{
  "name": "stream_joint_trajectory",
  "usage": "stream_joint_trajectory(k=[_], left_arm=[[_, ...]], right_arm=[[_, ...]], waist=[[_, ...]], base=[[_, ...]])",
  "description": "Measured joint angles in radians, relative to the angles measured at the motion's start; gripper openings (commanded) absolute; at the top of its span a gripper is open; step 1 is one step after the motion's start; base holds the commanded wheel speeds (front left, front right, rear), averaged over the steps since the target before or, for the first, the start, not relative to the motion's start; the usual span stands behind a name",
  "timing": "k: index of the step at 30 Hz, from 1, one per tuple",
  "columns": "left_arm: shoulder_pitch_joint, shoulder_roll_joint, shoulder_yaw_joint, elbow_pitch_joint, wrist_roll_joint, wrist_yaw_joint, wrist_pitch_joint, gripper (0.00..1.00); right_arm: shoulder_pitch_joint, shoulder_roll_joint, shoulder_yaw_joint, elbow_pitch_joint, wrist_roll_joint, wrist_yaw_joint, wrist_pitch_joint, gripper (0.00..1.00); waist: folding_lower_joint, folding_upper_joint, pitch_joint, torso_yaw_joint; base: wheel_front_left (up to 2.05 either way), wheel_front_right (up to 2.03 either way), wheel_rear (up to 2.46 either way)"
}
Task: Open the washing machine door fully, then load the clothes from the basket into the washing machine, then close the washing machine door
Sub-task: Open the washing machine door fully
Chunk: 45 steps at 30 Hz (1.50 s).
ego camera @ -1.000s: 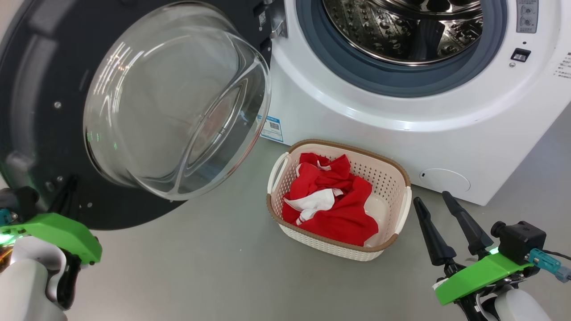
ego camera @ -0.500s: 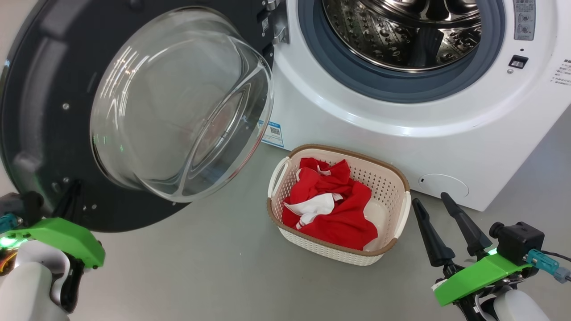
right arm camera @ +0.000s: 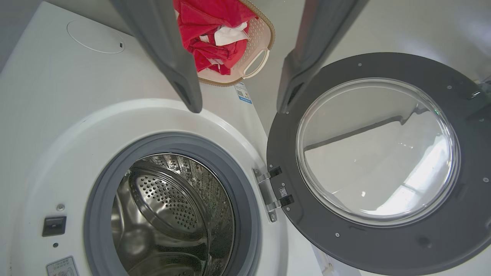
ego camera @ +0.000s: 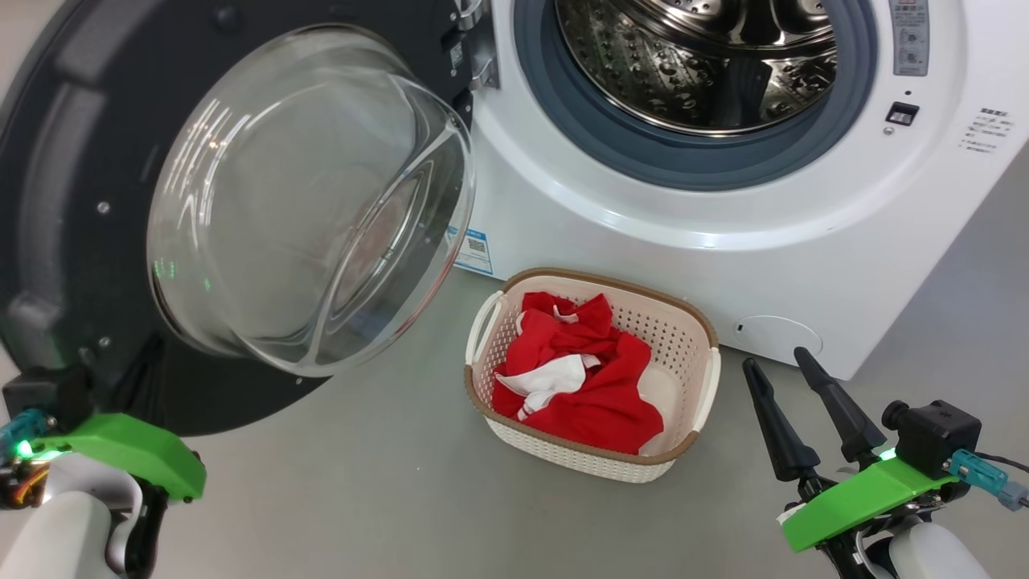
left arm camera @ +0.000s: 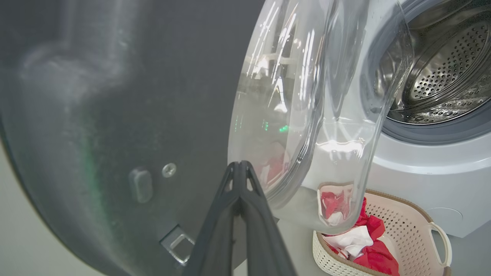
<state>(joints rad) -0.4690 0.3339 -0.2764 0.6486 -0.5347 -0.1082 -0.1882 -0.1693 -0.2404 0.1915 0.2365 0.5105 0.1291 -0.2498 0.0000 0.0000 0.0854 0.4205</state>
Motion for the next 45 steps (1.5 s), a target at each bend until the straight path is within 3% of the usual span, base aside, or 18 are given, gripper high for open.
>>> stream_joint_trajectory(k=[9, 10, 11, 12, 13, 14, 29, 45], left_arm=[[0.085, 0.0, -0.005, -0.124, -0.007, 0.036, 0.001, 0.0], [0.097, 0.0, -0.005, -0.14, -0.008, 0.04, 0.001, 0.11], [0.108, 0.0, -0.006, -0.156, -0.011, 0.044, 0.001, 0.33], [0.119, 0.0, -0.007, -0.172, -0.012, 0.053, 0.002, 0.49], [0.13, 0.001, -0.007, -0.189, -0.013, 0.057, 0.002, 0.91], [0.14, 0.0, -0.007, -0.209, -0.013, 0.063, 0.002, 1.0], [0.28, 0.001, -0.019, -0.449, -0.016, 0.143, 0.03, 1.0], [0.342, -0.021, -0.03, -0.521, -0.015, 0.179, -0.01, 1.0]], right_arm=[[0.0, 0.002, 0.003, 0.0, 0.003, 0.0, 0.0, 1.0], [0.001, 0.002, 0.003, 0.0, 0.003, 0.0, 0.0, 1.0], [0.001, 0.002, 0.002, 0.0, 0.003, 0.0, 0.0, 1.0], [0.002, 0.002, 0.002, 0.0, 0.003, 0.0, 0.0, 1.0], [0.003, 0.002, 0.002, 0.0, 0.003, 0.0, 0.0, 1.0], [0.004, 0.002, 0.002, 0.0, 0.003, 0.0, 0.0, 1.0], [0.004, 0.004, 0.013, 0.0, 0.003, 0.0, 0.0, 1.0], [0.004, -0.016, 0.027, -0.006, 0.003, 0.0, 0.0, 1.0]], waist=[[0.0, 0.0, -0.012, -0.041], [0.0, 0.0, -0.014, -0.046], [0.0, 0.0, -0.016, -0.05], [0.0, 0.0, -0.019, -0.054], [0.0, 0.0, -0.021, -0.059], [0.0, 0.0, -0.023, -0.063], [0.0, 0.0, -0.046, -0.154], [0.0, 0.0, -0.059, -0.275]], base=[[0.0, 0.0, 0.0], [0.0, 0.0, 0.0], [0.0, 0.0, 0.0], [0.0, 0.0, 0.0], [0.0, 0.0, 0.0], [0.0, 0.0, 0.0], [0.0, 0.0, 0.0], [0.0, 0.0, 0.0]])
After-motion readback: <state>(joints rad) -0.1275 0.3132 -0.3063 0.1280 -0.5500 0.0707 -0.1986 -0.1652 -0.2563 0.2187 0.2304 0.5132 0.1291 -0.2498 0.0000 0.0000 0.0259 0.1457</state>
